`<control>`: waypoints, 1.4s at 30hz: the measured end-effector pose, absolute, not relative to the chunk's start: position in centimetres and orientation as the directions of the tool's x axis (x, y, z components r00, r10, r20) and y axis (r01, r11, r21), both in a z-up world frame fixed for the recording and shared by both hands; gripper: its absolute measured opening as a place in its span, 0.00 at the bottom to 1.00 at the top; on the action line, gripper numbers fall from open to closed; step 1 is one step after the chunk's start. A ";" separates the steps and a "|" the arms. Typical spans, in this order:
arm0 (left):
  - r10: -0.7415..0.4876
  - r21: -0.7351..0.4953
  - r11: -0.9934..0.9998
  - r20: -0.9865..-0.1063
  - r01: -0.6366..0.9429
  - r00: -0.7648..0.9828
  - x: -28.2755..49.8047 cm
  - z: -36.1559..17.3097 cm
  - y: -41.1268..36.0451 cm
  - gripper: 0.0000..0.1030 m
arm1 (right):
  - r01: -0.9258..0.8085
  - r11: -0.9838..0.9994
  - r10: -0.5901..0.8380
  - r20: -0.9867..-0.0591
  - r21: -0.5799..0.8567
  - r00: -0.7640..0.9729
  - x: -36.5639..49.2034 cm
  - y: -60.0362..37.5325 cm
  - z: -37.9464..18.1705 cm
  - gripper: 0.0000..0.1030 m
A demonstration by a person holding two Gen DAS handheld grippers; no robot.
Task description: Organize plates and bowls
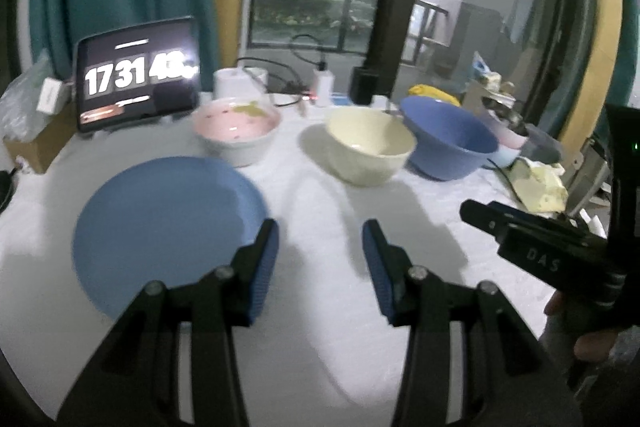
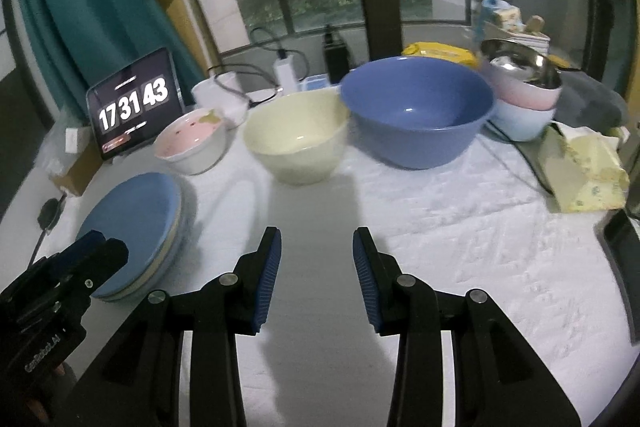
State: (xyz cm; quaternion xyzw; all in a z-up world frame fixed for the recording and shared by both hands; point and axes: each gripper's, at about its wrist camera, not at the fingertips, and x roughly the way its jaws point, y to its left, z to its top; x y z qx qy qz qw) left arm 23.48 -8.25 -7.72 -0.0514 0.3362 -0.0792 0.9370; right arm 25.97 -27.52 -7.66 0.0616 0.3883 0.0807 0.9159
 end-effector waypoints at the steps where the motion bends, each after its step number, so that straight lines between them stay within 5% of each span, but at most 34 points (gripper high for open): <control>1: -0.188 -0.148 0.982 -0.623 0.121 0.759 23.7 -7.7 -8.7 0.44 | -0.094 0.980 0.193 -0.700 0.178 0.687 26.0 -28.0 -7.7 0.38; 33: -0.277 -0.111 0.958 -0.599 0.265 0.752 31.0 -6.7 -19.1 0.44 | 0.039 0.974 0.120 -0.656 0.222 0.746 32.6 -38.5 -7.0 0.39; 37: -0.278 -0.108 0.957 -0.599 0.268 0.751 31.9 -7.0 -19.4 0.44 | 0.052 0.974 0.110 -0.658 0.221 0.745 33.9 -38.8 -7.4 0.49; 42: -0.282 -0.105 0.955 -0.608 0.277 0.742 33.0 -7.7 -19.7 0.44 | 0.065 0.973 0.104 -0.673 0.222 0.733 34.9 -39.1 -8.6 0.49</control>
